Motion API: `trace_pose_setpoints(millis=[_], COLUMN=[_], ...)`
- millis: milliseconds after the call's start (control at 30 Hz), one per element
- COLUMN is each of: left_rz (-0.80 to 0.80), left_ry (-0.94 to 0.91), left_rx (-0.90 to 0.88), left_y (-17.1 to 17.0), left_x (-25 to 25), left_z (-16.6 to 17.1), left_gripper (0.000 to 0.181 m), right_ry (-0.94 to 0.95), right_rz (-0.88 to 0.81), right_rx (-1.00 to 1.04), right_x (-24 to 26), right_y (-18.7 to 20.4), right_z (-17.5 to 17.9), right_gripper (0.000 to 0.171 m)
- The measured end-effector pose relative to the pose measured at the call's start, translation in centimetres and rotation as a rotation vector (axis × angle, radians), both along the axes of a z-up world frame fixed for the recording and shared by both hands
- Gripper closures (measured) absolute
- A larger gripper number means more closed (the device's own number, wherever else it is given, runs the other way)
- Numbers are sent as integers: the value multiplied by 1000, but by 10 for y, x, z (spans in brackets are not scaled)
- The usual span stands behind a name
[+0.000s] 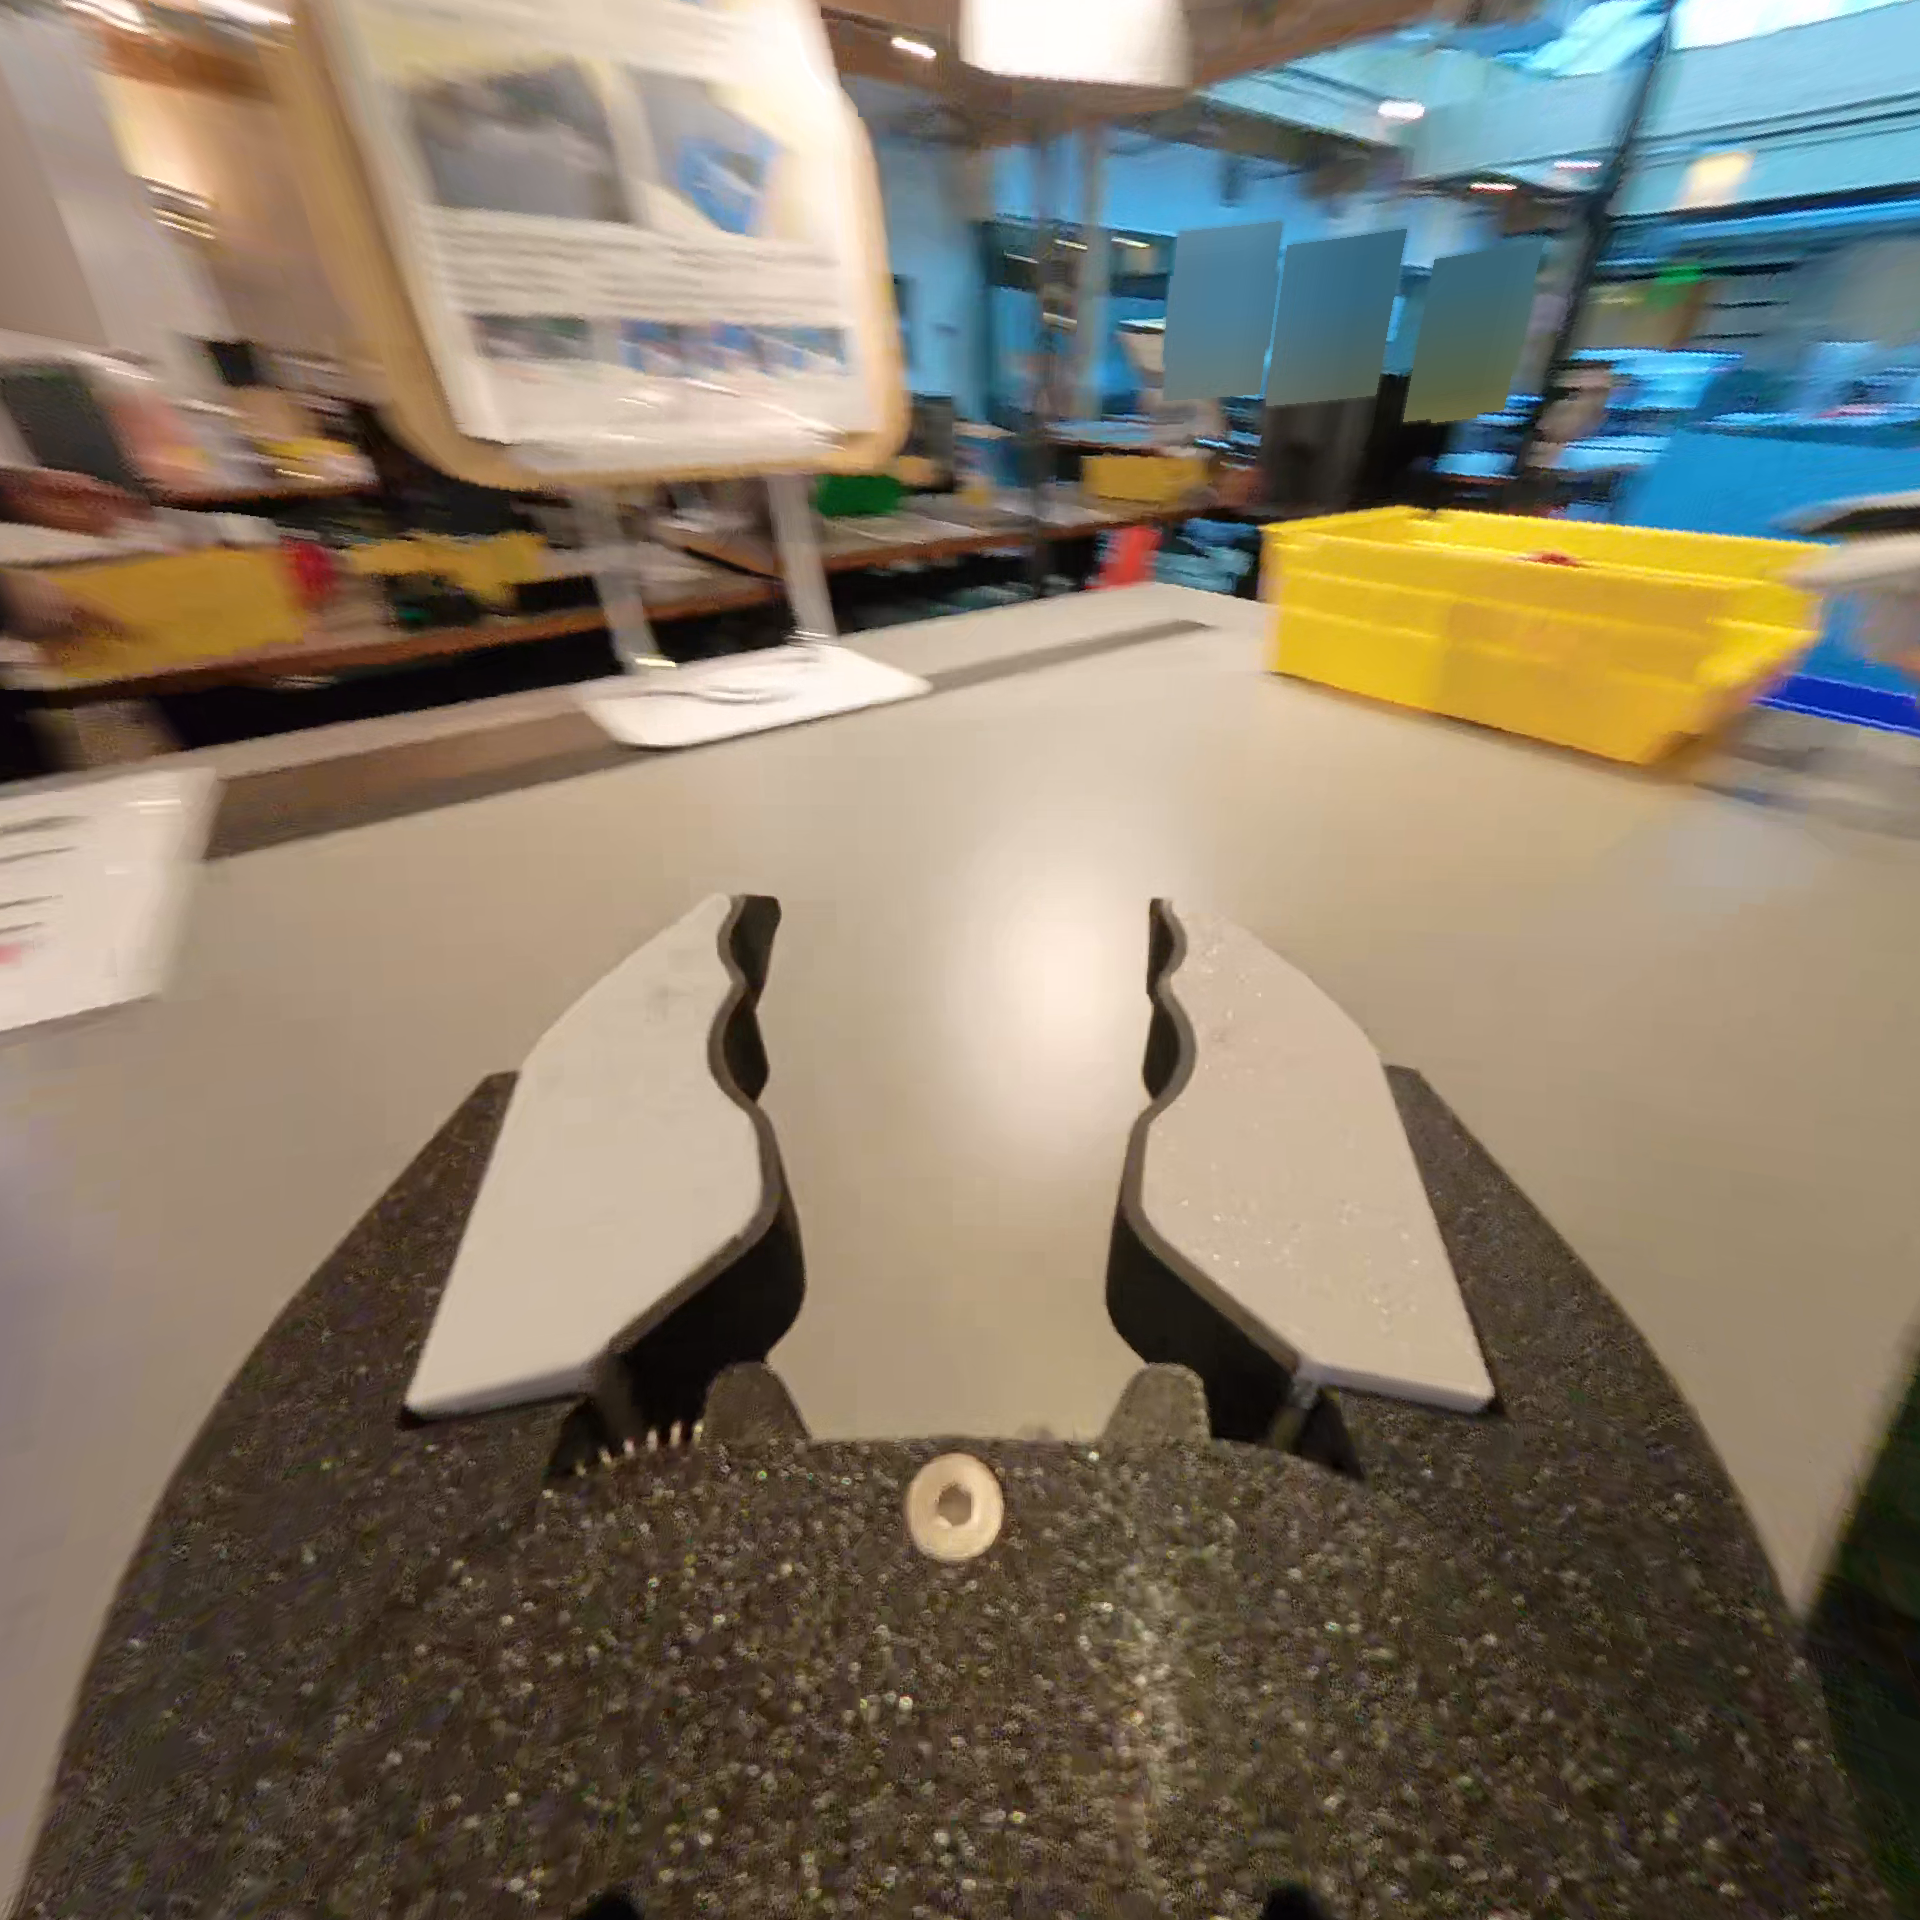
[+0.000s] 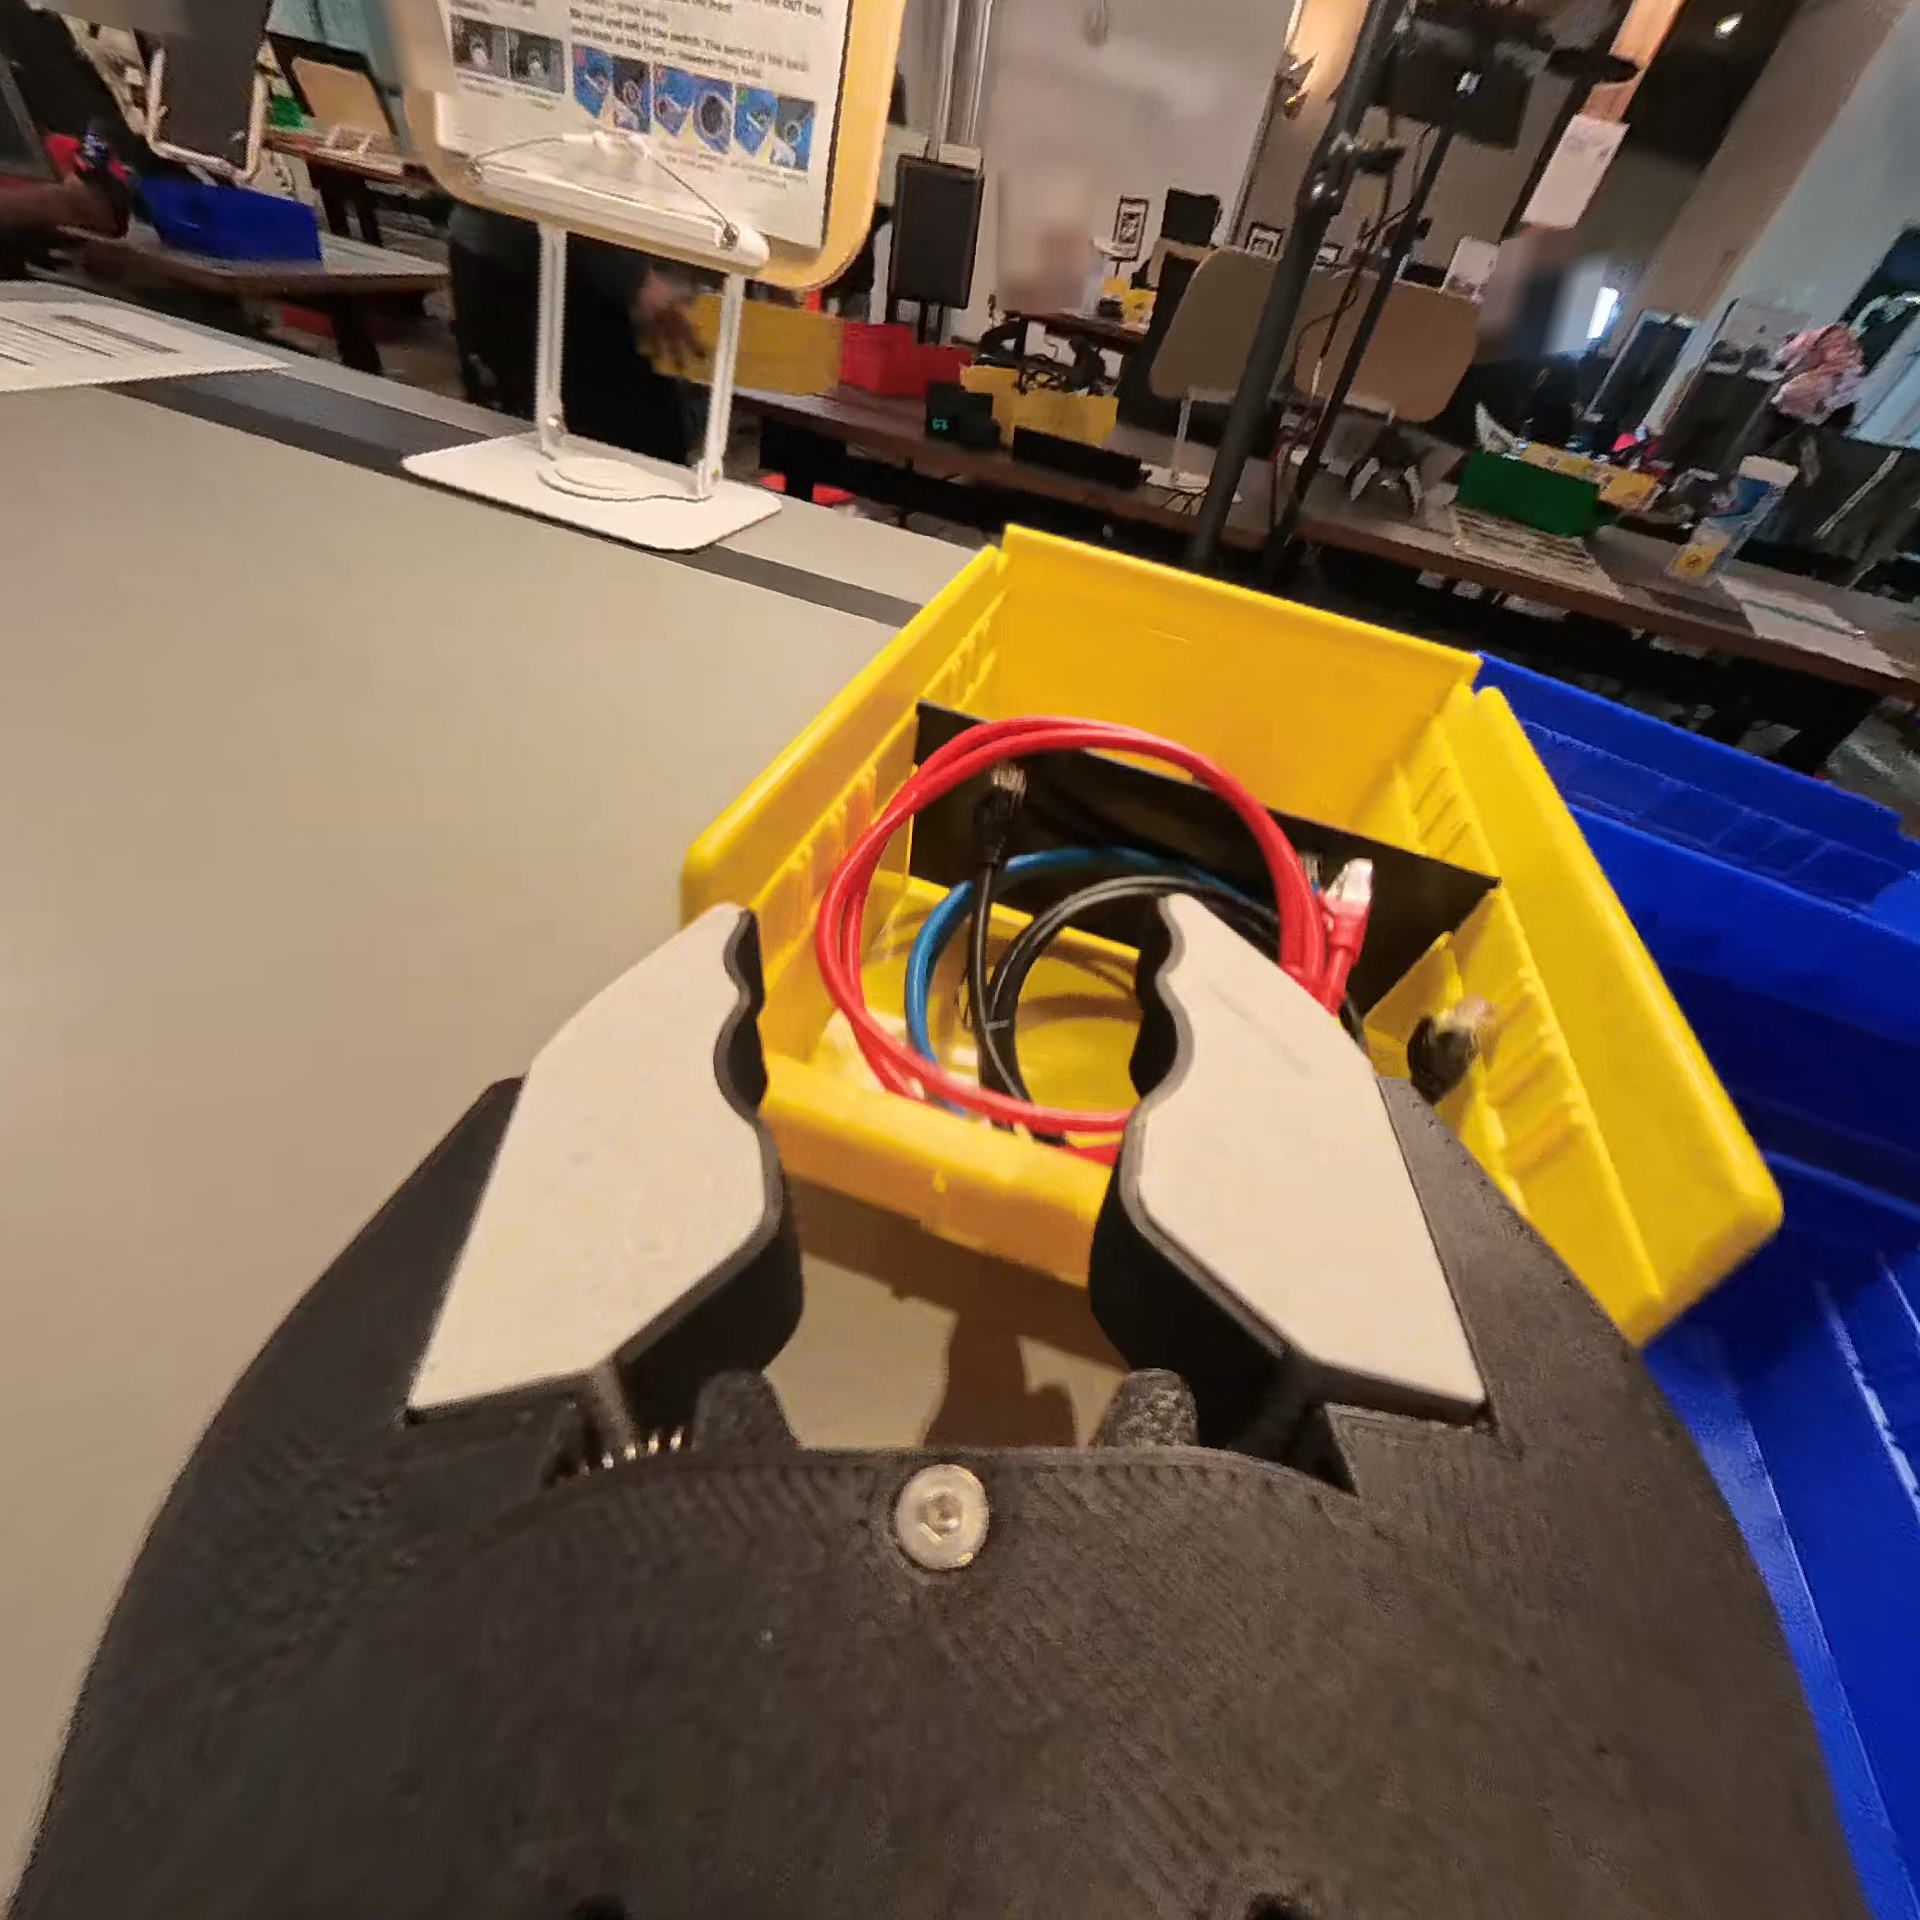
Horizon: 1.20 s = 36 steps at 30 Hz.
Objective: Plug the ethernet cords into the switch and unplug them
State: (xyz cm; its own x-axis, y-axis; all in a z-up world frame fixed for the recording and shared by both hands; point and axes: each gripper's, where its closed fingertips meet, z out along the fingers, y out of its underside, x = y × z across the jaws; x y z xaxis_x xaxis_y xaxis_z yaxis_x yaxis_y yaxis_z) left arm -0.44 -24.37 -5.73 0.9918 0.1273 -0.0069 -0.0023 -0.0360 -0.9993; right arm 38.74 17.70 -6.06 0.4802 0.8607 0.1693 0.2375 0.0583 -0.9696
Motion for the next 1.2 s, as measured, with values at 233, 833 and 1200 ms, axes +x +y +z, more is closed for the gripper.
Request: trace_pose_setpoints(millis=[233, 833, 1200], left_rz=[747, 451, -221], left_ry=[32, 154, 285], left_rx=[-126, -412, -329], left_y=[-136, -133, -130], left_x=[-172, -179, -66], left_z=[-1, -42, -42], left_gripper=[102, 176, 177], right_ry=[-97, -389, -376], right_rz=[-15, -190, 225], right_rx=[-67, 56, 44], right_x=[-17, -58, -66], right_y=[-19, -9, -59], right_z=[-22, -53, -53], right_gripper=[92, 162, 164])
